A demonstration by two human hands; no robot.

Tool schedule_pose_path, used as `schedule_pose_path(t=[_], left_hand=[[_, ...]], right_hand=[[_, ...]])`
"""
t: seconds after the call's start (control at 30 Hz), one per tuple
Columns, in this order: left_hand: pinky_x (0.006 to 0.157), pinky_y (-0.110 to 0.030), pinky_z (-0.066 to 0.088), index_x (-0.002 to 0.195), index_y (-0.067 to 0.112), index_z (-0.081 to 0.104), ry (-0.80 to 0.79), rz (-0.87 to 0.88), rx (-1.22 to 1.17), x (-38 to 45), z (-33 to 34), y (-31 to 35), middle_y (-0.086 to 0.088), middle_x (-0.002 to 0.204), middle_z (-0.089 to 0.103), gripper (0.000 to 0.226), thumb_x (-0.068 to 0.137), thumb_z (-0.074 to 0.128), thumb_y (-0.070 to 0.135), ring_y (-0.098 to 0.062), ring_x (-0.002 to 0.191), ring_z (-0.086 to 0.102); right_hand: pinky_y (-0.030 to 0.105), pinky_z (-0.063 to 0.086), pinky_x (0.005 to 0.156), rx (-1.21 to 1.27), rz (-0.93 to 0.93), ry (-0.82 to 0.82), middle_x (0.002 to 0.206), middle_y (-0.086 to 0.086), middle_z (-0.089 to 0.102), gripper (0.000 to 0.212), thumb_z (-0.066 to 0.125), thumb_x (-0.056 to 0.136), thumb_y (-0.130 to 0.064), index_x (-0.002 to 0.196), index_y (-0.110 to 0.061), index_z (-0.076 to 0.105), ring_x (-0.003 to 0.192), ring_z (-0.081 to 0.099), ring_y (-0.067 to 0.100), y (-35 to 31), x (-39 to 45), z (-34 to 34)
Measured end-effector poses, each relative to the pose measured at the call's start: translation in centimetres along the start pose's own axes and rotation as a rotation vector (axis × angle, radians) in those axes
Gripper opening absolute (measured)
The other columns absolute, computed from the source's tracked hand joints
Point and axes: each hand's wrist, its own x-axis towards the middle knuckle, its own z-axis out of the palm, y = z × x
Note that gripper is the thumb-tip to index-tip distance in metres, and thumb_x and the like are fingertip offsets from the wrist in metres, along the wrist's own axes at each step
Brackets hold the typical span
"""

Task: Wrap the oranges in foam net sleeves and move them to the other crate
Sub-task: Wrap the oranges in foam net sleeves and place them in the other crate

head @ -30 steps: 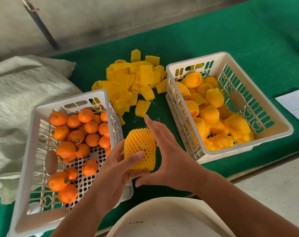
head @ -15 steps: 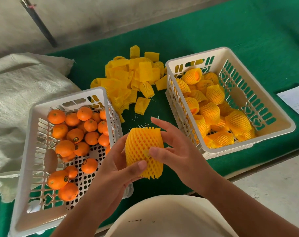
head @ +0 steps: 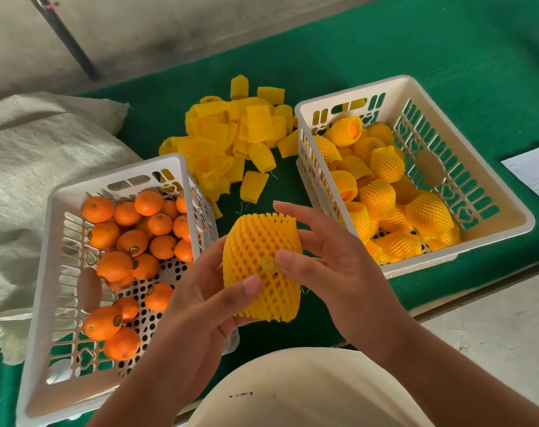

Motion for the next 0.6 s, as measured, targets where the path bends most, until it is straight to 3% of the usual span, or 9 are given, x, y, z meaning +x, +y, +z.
schedule_pose_path(t=[0.27, 0.4, 0.6], left_hand=[[0.084, -0.044, 0.061, 0.14, 0.026, 0.06, 0.021, -0.034, -0.016, 0.6, 0.4, -0.2, -0.012, 0.135, 0.065, 0.077, 0.072, 0.092, 0.043, -0.035, 0.121, 0.066], [0.085, -0.044, 0.06, 0.138, 0.027, 0.062, 0.012, -0.056, -0.02, 1.1, 0.5, -0.5, -0.012, 0.135, 0.066, 0.072, 0.074, 0.091, 0.043, -0.035, 0.121, 0.067], [0.083, -0.043, 0.061, 0.135, 0.031, 0.064, 0.009, -0.081, -0.015, 1.7, 0.8, -0.7, -0.009, 0.134, 0.067, 0.068, 0.074, 0.09, 0.047, -0.033, 0.12, 0.067]], right_hand=[[0.035, 0.061, 0.094, -0.029, 0.025, -0.034, 0.132, -0.019, 0.064, 0.057, 0.056, 0.088, -0.066, 0.144, -0.059, 0.044, 0.124, 0.063, 0.008, 0.6, 0.3, -0.4], [0.025, 0.059, 0.093, -0.017, 0.043, -0.034, 0.131, -0.023, 0.063, 0.051, 0.052, 0.094, -0.056, 0.143, -0.061, 0.043, 0.123, 0.062, 0.003, 0.9, 0.4, -0.9], [0.032, 0.059, 0.097, -0.053, 0.05, -0.02, 0.133, -0.019, 0.064, 0.066, 0.052, 0.083, -0.07, 0.147, -0.057, 0.042, 0.124, 0.063, 0.005, 0.9, 0.5, -1.7]])
